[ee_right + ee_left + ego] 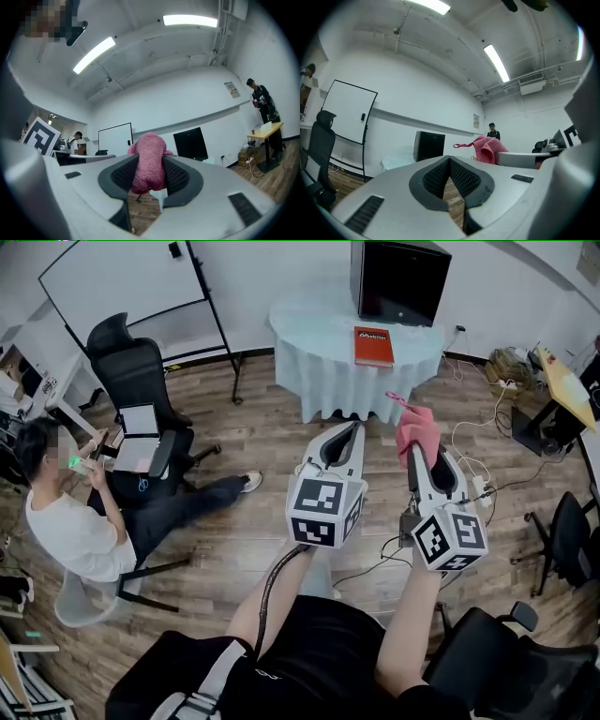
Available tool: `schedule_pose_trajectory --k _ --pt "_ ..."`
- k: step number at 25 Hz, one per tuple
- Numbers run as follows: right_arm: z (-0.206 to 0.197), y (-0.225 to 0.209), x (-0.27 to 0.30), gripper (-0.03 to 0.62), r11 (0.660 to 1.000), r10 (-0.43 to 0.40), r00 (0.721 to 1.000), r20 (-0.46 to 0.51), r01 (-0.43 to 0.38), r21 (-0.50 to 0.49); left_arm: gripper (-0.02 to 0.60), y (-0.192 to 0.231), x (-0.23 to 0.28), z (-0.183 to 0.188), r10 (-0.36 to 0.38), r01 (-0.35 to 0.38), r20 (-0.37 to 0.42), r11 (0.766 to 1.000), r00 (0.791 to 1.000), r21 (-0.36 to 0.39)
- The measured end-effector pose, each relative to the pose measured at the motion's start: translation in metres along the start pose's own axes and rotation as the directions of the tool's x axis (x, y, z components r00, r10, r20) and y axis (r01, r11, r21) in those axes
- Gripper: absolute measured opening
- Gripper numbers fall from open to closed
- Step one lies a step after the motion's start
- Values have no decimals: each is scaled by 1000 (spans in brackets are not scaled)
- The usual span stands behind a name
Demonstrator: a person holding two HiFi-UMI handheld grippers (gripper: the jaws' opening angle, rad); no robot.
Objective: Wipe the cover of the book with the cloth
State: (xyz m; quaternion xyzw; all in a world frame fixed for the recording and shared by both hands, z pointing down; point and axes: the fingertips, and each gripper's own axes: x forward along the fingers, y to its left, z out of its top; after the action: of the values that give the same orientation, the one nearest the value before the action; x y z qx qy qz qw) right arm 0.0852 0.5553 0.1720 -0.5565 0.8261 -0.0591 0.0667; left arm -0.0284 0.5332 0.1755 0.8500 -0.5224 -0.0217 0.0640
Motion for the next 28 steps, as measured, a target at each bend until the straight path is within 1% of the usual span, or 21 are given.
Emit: schedule_pose_trajectory --k 4,8,10,13,16,18,20,22,24,26,28 --pt "-24 -1 26 153 1000 15 999 -51 -14 18 12 22 12 -11 23 -24 -30 1000 999 -17" --pt "-38 -22 59 153 1000 3 996 -88 -1 22 12 39 46 -26 32 -34 -58 998 998 -45" --pt "-42 -33 76 153 999 -4 995 -98 9 50 12 50 64 -34 35 -39 -77 998 996 -58" --pt "-38 -46 118 153 991 -14 996 -85 25 129 12 81 95 -35 38 -44 -100 997 994 -57" --pt "-28 -47 157 153 993 11 997 -79 -2 119 12 114 120 -32 62 -71 -108 995 992 -76" --pt "-16 -53 182 153 991 10 999 -44 -4 131 12 128 140 -25 44 -52 -101 996 994 -71" --pt "-13 -62 205 153 989 -17 999 -27 21 146 12 141 157 -24 16 -23 -113 998 993 -60" --pt "-21 -67 232 153 988 -37 998 -52 44 145 12 167 168 -25 25 -35 -120 996 992 -83" --pt "-26 -68 260 153 989 -45 996 -71 55 137 12 203 179 -19 58 -70 -112 992 992 -105" --pt "-24 -62 283 153 992 -37 997 -72 46 120 12 234 189 -12 88 -99 -98 988 991 -120" --pt "-20 -51 302 153 996 -12 997 -72 18 89 12 258 197 -6 106 -119 -84 980 991 -158"
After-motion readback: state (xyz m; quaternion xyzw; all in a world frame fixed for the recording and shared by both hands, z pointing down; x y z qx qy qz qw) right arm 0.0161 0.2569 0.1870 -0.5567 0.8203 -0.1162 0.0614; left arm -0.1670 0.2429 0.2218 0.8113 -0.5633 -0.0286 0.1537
